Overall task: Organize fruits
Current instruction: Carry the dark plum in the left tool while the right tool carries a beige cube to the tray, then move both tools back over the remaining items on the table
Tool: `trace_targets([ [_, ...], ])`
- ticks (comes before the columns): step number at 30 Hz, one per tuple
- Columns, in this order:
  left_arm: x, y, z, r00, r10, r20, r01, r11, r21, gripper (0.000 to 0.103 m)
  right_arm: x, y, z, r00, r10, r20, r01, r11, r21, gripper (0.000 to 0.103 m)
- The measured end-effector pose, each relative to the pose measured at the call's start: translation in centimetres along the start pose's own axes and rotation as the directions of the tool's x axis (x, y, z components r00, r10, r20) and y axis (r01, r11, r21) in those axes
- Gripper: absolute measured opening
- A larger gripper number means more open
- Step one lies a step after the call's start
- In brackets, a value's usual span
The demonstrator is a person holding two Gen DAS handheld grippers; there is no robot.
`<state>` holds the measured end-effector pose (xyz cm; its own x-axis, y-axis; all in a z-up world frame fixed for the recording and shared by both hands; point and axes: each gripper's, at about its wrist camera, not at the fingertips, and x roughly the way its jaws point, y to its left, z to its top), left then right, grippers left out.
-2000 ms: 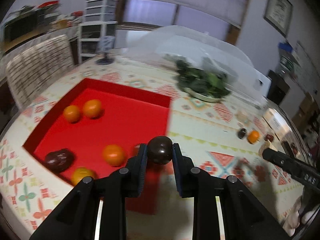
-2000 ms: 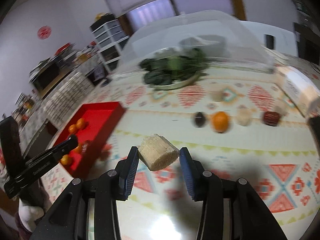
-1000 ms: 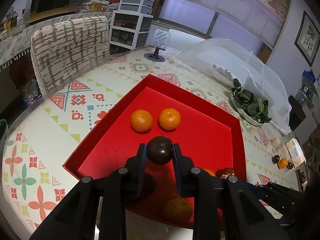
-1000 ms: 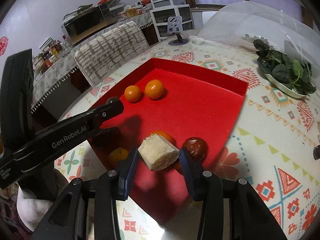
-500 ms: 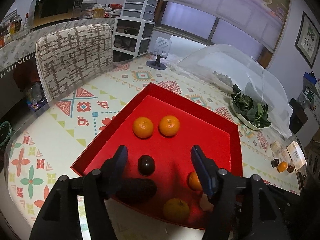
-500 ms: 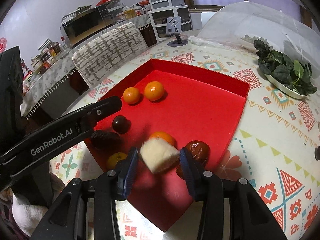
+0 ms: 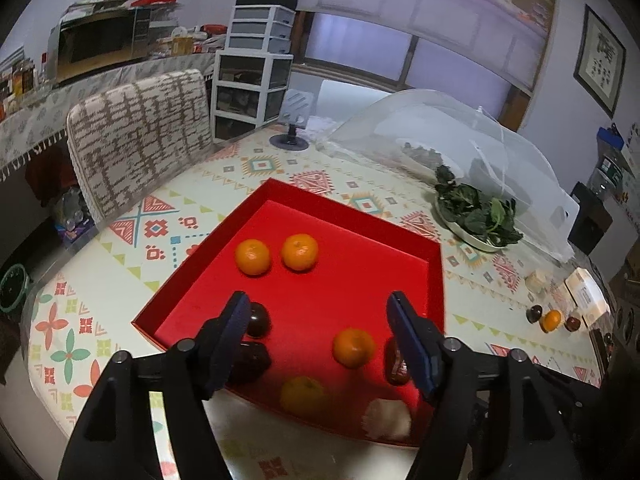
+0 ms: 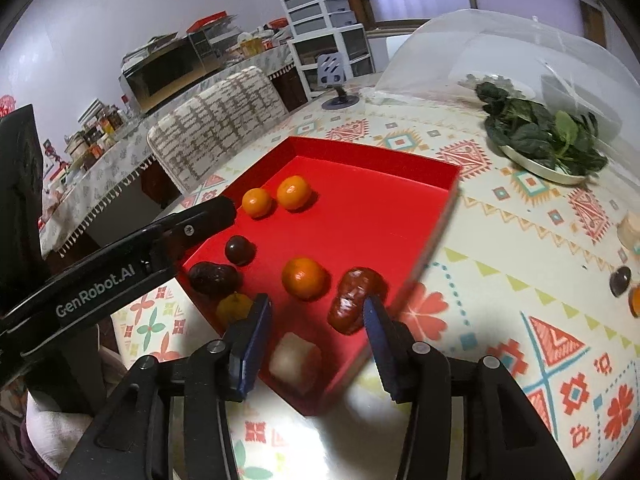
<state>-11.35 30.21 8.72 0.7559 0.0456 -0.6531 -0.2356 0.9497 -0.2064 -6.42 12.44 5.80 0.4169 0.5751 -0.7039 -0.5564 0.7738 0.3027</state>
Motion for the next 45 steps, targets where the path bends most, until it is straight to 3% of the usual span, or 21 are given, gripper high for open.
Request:
trace_targets([
  [11,-1.8,-6.1,-1.1,1.000,-0.014,0.008,0.013,0.994,0.110,0.078,-4.5,-4.6,-2.3,0.998,-0.015,0.057,0.010,0.996,0.088,0.057],
  [18,-1.9,-10.1,-2.2,0.999,-0.039,-0.014,0.041,0.984,0.176,0.079,-7.3,-9.6,-5.0,0.996,-0.057,0.070,0.043,0.983,0.177,0.059],
  [23,-1.5,-12.6,-3.2,0.995,-0.083,-0.048,0.091,0.975,0.204,0.079,-10.0,-14.8,-7.6,0.991,-0.112,0.071,0.088,0.956,0.279,0.059],
  [29,0.3,-15.9,-4.5,0.983,-0.135,-0.128,0.162,0.960,0.228,0.079,-14.3,-22.1,-10.4,0.972,-0.221,0.083,0.169,0.897,0.409,0.059],
  [36,2.4,-20.2,-5.5,0.965,-0.172,-0.198,0.224,0.933,0.281,0.079,-17.4,-27.8,-10.2,0.942,-0.319,0.105,0.233,0.845,0.481,0.059],
  [41,3.8,-23.3,-5.3,0.947,-0.222,-0.232,0.288,0.907,0.306,0.079,-17.3,-29.6,-8.3,0.934,-0.335,0.124,0.243,0.850,0.467,0.059],
  [45,5.0,-26.5,-5.2,0.939,-0.245,-0.241,0.323,0.872,0.369,0.079,-16.4,-31.3,-6.4,0.912,-0.393,0.119,0.300,0.836,0.459,0.059],
])
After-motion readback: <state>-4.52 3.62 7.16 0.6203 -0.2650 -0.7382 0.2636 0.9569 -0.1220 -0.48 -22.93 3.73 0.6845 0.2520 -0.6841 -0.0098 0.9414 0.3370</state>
